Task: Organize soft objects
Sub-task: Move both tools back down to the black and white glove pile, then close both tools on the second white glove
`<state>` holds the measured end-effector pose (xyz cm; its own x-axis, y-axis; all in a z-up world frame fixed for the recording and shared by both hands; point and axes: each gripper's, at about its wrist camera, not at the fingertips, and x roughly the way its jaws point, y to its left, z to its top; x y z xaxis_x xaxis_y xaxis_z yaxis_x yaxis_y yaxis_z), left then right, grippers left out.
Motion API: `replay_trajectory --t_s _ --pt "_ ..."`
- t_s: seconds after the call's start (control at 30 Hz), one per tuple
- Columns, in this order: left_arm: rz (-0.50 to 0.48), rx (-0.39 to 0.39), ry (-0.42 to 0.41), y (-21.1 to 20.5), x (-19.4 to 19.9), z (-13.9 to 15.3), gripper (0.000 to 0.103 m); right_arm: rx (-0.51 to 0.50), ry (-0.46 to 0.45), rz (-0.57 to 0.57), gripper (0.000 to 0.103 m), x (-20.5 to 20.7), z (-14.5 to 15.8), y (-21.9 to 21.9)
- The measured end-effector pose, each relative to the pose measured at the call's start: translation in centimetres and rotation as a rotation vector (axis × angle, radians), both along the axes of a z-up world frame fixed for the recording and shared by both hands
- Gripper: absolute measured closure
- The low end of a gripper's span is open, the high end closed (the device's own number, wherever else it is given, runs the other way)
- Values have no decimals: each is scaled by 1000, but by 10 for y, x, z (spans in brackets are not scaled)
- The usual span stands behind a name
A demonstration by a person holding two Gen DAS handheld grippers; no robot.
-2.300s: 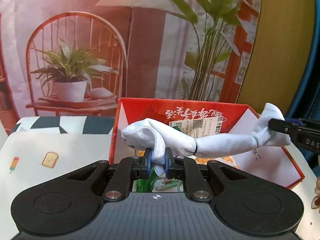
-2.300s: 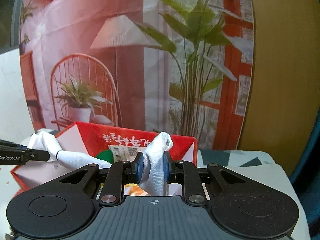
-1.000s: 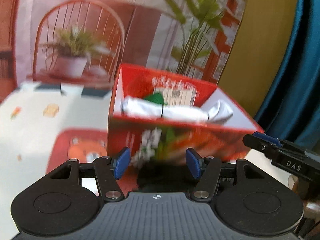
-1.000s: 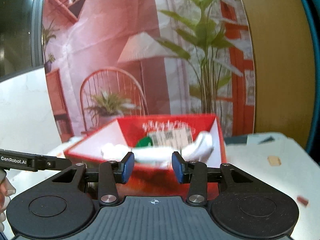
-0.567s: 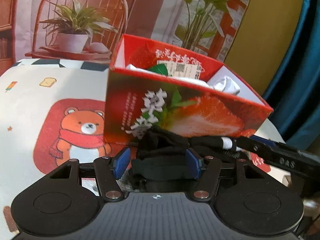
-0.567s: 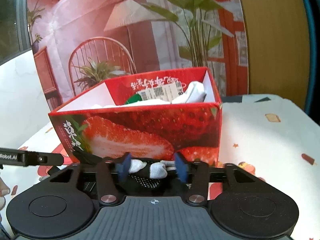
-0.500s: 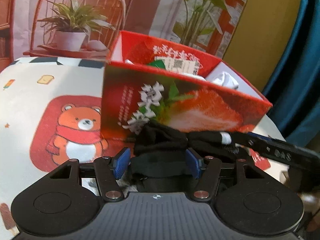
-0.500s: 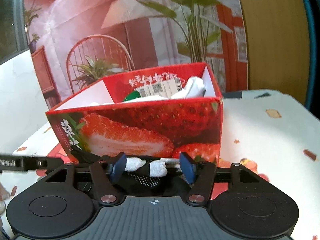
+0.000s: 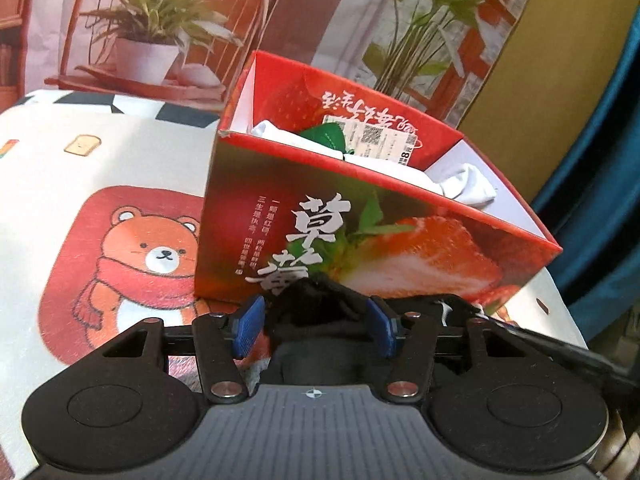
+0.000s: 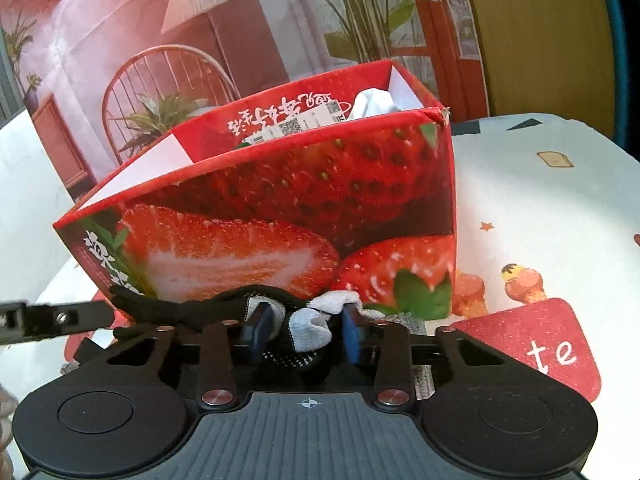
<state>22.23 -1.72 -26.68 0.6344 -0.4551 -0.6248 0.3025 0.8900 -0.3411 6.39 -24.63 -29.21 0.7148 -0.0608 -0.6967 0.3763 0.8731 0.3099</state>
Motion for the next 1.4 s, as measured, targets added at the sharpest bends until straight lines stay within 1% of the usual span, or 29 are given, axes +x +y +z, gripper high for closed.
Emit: replay_trajectory --t_s 0.13,0.2,0.4,0.43,0.47,0.5,0.57,0.67,0.73,0.9,1.13,1.27,1.4 --pt "1 -17 42 -8 14 -5 43 2 -2 1 77 -1 0 -2" --pt "1 -14 61 -13 20 -8 43 2 -1 2 78 -1 -1 -2" --pt "17 -23 73 -15 23 -11 44 0 -3 8 82 -4 -2 -1" --pt "17 -20 70 -15 22 -11 47 -1 -4 8 83 -4 -2 -1" --pt "17 -18 65 -15 22 -11 55 -1 -4 8 83 -4 -1 -1" --pt "21 -6 59 -15 21 -10 59 -2 -5 7 85 -5 -1 0" --pt "18 6 46 -14 20 -9 75 -6 -8 9 88 -6 0 1" --pt "6 1 16 -13 14 -4 82 -2 -21 12 91 -11 3 2" --pt "2 -5 -11 -11 6 2 84 -3 -35 14 91 -14 7 4" --pt "14 -10 -83 -7 -14 21 85 -16 -89 28 93 -22 22 8" --pt "45 -31 -189 2 -49 50 84 -37 -210 47 93 -38 53 15" --pt "52 -25 -248 3 -66 60 84 -43 -262 53 93 -45 68 18" --pt "50 -9 -282 3 -78 65 84 -34 -291 55 93 -51 75 20"
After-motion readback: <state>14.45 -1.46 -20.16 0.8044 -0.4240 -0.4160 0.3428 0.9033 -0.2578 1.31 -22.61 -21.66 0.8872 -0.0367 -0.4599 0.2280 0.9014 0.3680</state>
